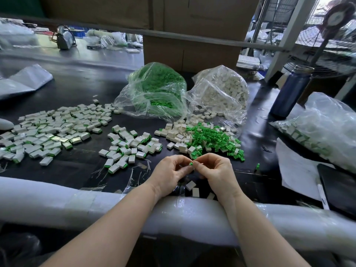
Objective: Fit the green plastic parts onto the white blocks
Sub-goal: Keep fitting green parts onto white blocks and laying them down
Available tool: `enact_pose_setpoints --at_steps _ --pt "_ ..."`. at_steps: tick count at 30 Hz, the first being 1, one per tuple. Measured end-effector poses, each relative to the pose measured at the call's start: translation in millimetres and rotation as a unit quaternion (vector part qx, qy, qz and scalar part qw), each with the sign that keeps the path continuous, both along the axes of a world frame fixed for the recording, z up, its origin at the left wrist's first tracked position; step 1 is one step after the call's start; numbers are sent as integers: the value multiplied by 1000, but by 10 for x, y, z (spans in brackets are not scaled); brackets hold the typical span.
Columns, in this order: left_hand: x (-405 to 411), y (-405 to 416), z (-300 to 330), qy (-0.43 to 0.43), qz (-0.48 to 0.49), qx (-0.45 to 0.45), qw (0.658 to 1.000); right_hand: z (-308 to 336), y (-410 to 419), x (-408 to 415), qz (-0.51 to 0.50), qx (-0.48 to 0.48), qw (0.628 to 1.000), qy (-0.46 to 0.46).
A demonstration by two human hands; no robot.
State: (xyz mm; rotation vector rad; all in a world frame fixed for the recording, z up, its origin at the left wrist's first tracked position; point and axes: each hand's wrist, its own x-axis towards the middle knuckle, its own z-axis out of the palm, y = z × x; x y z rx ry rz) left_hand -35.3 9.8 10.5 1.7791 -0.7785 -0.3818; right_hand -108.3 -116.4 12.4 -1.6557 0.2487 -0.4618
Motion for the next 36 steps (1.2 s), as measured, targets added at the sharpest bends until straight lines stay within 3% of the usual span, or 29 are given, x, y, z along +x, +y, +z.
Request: enact_pose_setpoints --at_steps 15,23,29,36 --pt "2 6 -2 -10 21 25 999 -29 -7 30 -24 -54 998 35" --pt "54 8 -49 -12 133 -5 991 -46 -51 40 -119 -90 988 35" --pt "134 49 -69 -69 271 18 960 -76 -67 46 -143 -93 983 60" --pt "121 40 -51 -66 274 115 952 -109 -117 62 -196 -127 969 84"
